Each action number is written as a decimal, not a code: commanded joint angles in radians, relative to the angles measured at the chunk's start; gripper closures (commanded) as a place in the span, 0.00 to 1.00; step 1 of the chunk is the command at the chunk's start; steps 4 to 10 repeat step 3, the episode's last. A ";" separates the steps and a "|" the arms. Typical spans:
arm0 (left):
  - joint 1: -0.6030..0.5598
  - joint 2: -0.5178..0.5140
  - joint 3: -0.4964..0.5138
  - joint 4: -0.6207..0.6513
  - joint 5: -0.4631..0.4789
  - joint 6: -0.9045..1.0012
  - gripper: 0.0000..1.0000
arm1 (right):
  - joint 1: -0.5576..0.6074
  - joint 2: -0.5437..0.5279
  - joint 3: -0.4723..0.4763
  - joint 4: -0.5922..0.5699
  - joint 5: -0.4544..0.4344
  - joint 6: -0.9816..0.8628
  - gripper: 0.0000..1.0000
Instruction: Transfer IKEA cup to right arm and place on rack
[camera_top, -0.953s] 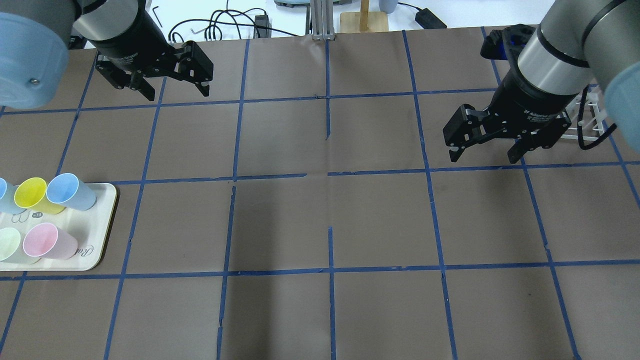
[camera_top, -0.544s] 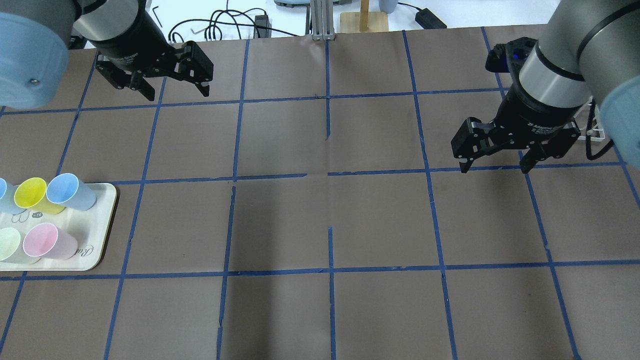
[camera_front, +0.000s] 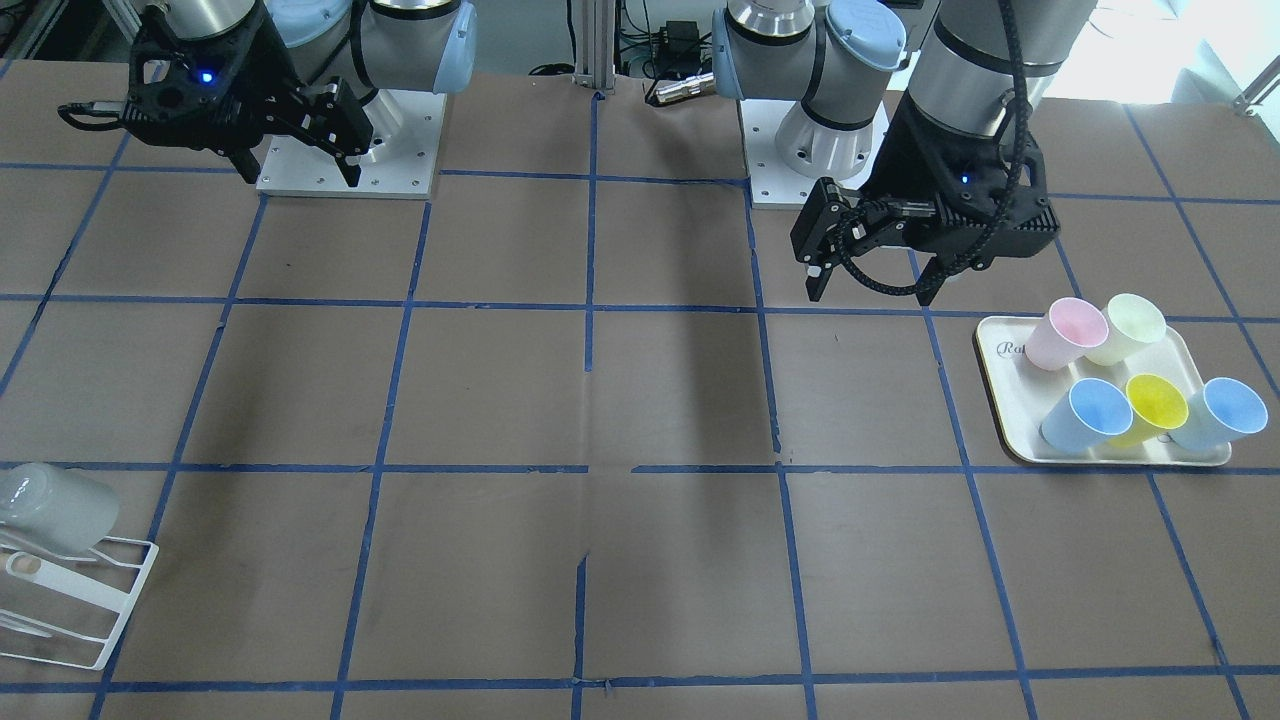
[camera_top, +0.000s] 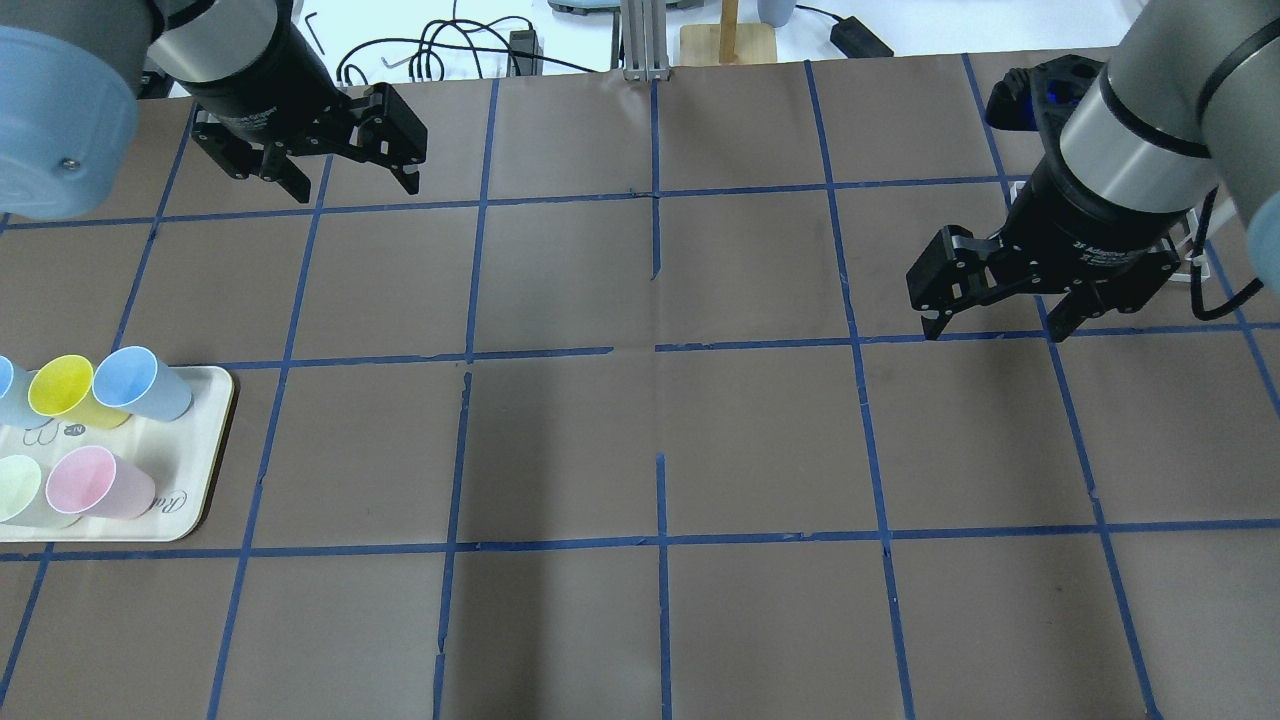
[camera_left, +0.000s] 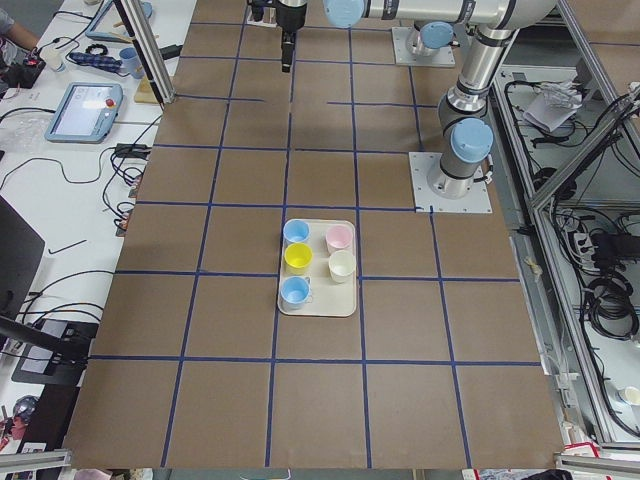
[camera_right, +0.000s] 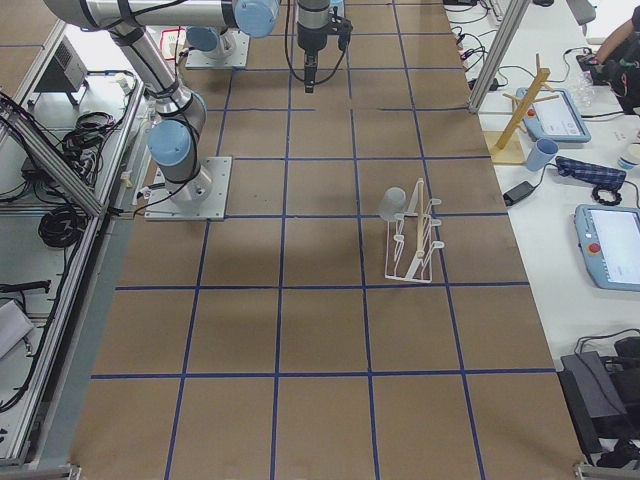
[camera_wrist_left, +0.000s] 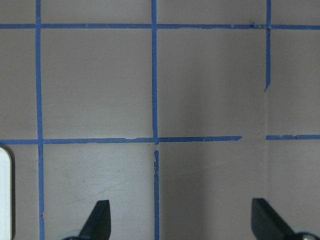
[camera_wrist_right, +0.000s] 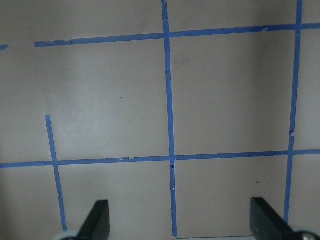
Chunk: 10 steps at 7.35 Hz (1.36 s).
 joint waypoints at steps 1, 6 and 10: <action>0.000 0.000 0.000 0.000 0.000 0.000 0.00 | 0.000 -0.001 0.001 0.001 -0.007 0.001 0.00; 0.002 0.000 0.000 0.000 0.000 0.000 0.00 | 0.000 -0.001 0.001 -0.003 -0.021 0.000 0.00; 0.002 0.000 0.000 0.000 0.000 0.000 0.00 | 0.000 -0.001 0.001 -0.003 -0.021 0.000 0.00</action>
